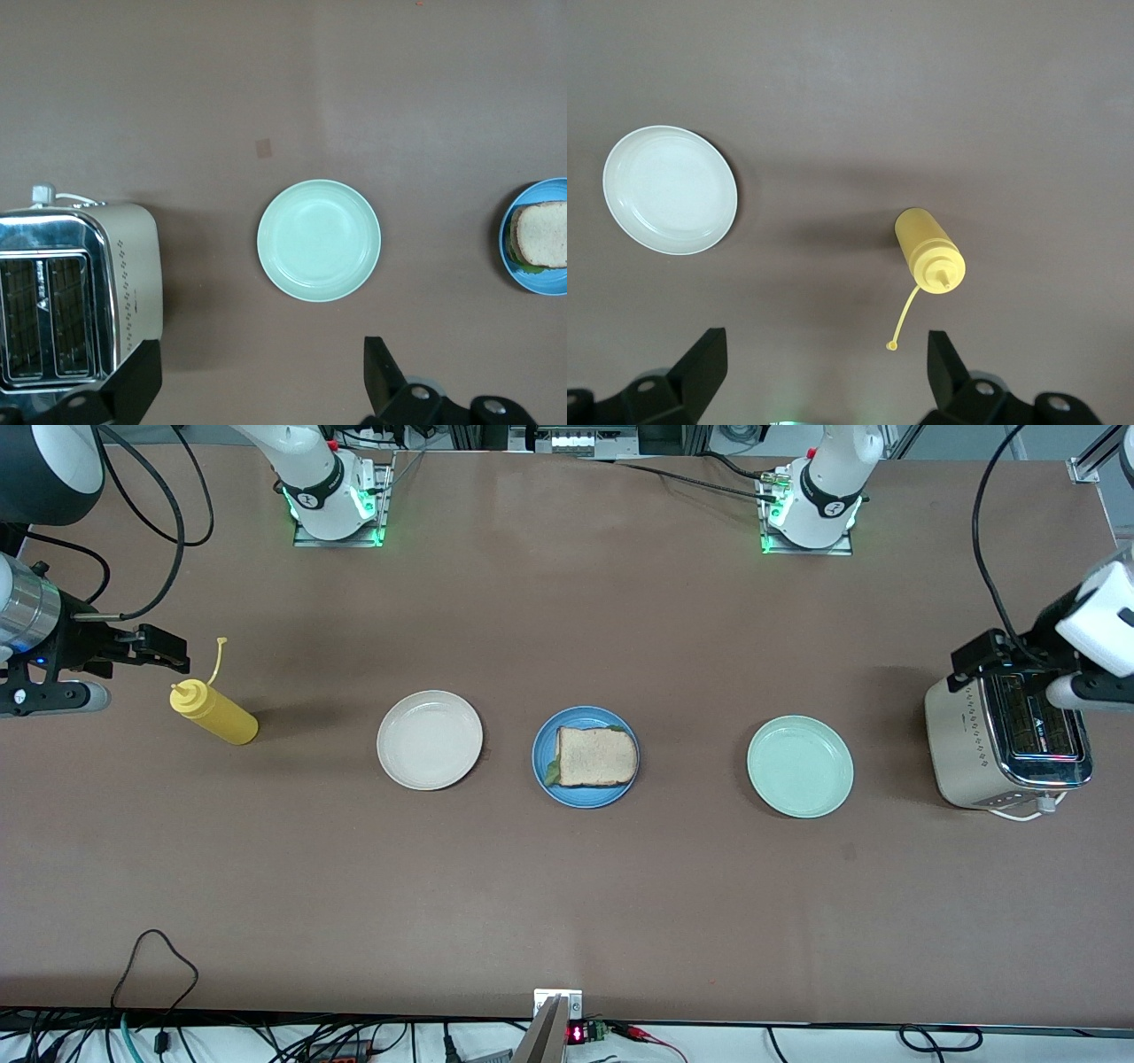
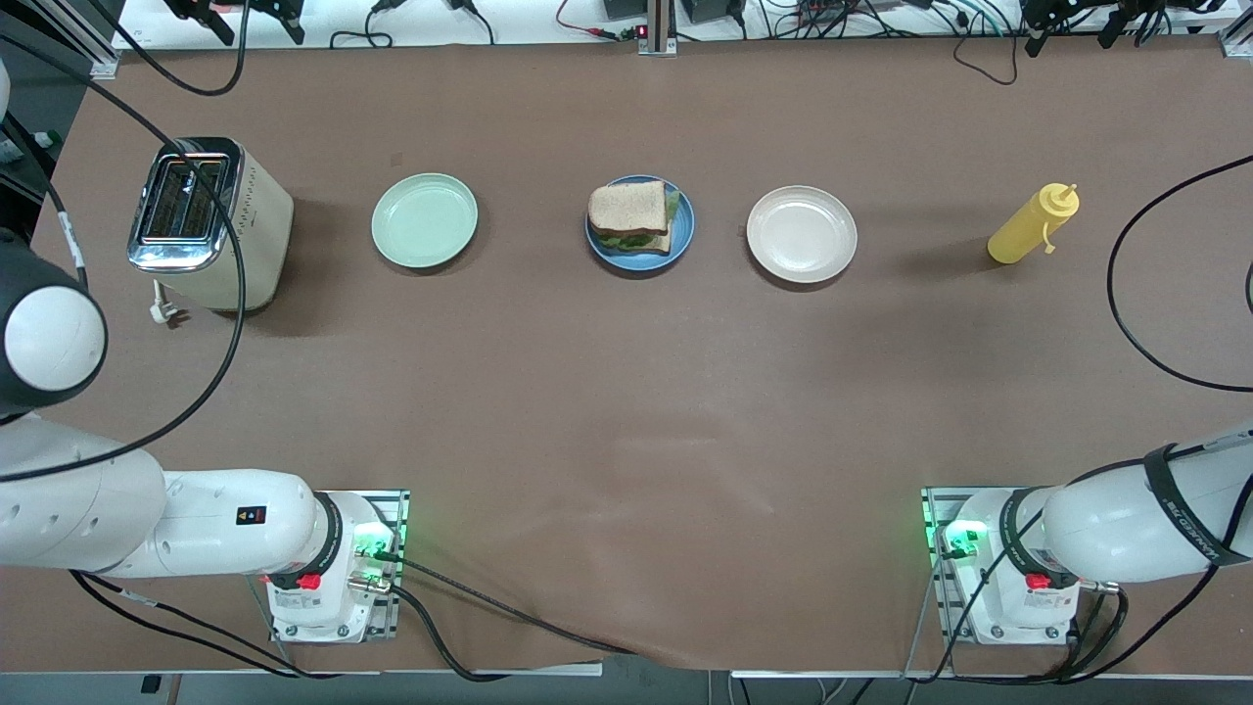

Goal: Make sandwich in blue plate with both arms

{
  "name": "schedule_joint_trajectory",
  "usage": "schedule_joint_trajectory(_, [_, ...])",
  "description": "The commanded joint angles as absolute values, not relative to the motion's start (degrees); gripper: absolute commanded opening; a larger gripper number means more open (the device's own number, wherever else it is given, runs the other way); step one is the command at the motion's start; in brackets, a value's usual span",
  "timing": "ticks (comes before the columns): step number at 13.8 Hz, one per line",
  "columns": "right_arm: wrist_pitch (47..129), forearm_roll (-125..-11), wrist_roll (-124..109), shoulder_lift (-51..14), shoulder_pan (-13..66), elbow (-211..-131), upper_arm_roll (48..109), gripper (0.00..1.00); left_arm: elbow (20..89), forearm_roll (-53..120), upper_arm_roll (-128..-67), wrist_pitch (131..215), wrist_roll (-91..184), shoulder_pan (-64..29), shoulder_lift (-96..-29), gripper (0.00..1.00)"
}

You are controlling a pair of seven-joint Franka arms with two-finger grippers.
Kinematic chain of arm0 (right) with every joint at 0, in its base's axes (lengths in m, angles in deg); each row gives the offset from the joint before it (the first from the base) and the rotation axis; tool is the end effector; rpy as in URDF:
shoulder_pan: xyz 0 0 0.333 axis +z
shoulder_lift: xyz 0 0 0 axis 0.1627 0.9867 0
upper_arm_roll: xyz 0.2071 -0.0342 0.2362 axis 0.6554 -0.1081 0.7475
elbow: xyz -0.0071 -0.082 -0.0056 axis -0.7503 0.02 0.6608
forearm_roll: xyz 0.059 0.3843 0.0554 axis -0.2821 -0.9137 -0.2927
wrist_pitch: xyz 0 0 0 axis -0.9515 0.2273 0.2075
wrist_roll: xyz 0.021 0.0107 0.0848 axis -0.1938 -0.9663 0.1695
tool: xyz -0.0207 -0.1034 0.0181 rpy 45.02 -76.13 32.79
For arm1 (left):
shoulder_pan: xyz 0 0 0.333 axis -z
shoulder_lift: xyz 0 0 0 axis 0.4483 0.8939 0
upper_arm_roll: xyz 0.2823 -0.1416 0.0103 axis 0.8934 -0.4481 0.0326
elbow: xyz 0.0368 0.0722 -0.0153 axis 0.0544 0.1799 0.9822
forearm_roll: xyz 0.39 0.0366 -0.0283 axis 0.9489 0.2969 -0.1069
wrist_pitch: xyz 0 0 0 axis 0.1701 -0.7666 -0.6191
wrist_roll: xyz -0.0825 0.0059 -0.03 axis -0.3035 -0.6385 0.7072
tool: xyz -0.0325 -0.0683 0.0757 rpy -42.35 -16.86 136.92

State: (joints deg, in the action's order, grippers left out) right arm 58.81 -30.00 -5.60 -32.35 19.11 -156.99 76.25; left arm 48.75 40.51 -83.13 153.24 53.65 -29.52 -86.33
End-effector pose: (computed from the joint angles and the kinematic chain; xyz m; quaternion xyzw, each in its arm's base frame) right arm 0.5930 0.0233 0.5699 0.9965 0.0456 -0.0677 0.0205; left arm 0.5731 -0.0121 0.5891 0.9997 -0.0110 0.0141 0.0187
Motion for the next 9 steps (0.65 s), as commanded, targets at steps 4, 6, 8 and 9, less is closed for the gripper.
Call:
schedule_joint_trajectory(4, [62.52,-31.0,-5.15,-37.31,18.5,-164.17,76.3,1.0,57.11,41.76,-83.37,152.92,51.96,-30.59,-93.58,1.0])
schedule_joint_trajectory(6, [62.0,-31.0,-5.15,-37.14,18.42,-164.0,76.3,1.0,57.03,41.84,-83.46,152.66,51.16,-30.59,-93.67,1.0])
schedule_joint_trajectory(8, [61.91,-31.0,-5.15,-37.06,18.33,-163.92,76.3,1.0,56.85,41.76,-83.46,152.48,51.16,-30.59,-93.67,1.0])
schedule_joint_trajectory(9, [62.0,-30.91,-5.24,-37.06,18.33,-163.83,76.3,1.0,56.85,41.76,-83.46,152.57,51.16,-30.59,-93.58,1.0])
